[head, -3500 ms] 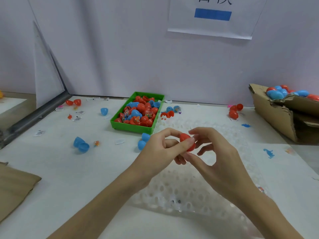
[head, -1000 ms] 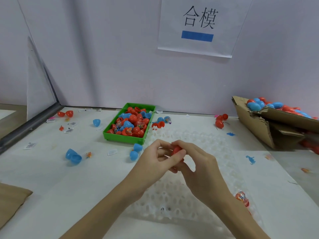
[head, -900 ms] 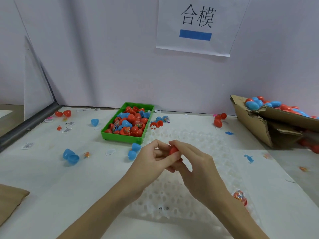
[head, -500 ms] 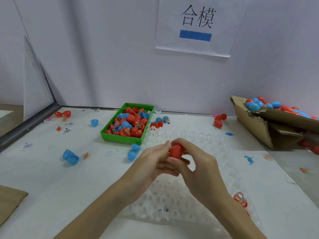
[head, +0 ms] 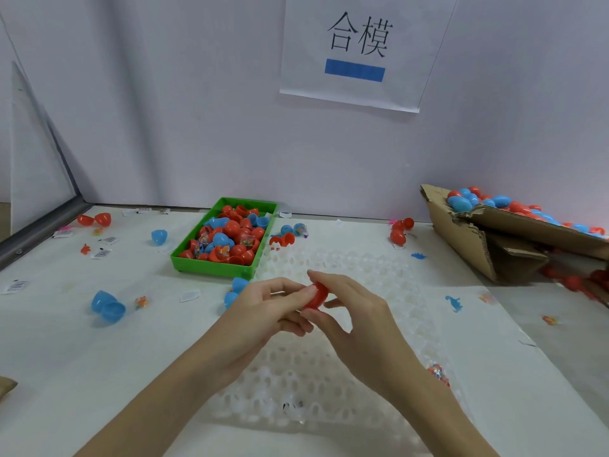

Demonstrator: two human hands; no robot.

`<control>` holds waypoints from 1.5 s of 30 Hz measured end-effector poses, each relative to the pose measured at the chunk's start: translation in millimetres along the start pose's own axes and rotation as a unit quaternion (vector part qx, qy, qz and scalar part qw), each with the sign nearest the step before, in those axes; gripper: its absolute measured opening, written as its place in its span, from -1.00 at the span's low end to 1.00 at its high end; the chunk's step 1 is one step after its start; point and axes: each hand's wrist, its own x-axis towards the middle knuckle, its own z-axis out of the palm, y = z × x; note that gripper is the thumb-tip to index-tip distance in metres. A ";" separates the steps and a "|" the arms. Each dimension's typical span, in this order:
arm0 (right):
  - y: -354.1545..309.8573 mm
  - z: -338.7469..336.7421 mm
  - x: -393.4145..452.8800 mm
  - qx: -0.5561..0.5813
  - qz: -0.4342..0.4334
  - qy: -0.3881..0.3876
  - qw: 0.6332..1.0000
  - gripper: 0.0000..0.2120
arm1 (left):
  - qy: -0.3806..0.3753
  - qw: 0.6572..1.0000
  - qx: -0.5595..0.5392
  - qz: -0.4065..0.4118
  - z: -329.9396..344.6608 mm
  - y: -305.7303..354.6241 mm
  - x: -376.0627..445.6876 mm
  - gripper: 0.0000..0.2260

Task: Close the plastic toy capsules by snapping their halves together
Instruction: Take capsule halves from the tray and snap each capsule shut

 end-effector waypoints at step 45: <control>48.2 -113.3 4.4 0.073 0.255 -0.241 0.934 -0.87 | 0.051 0.929 0.357 0.088 -11.9 -16.6 10.3 -0.86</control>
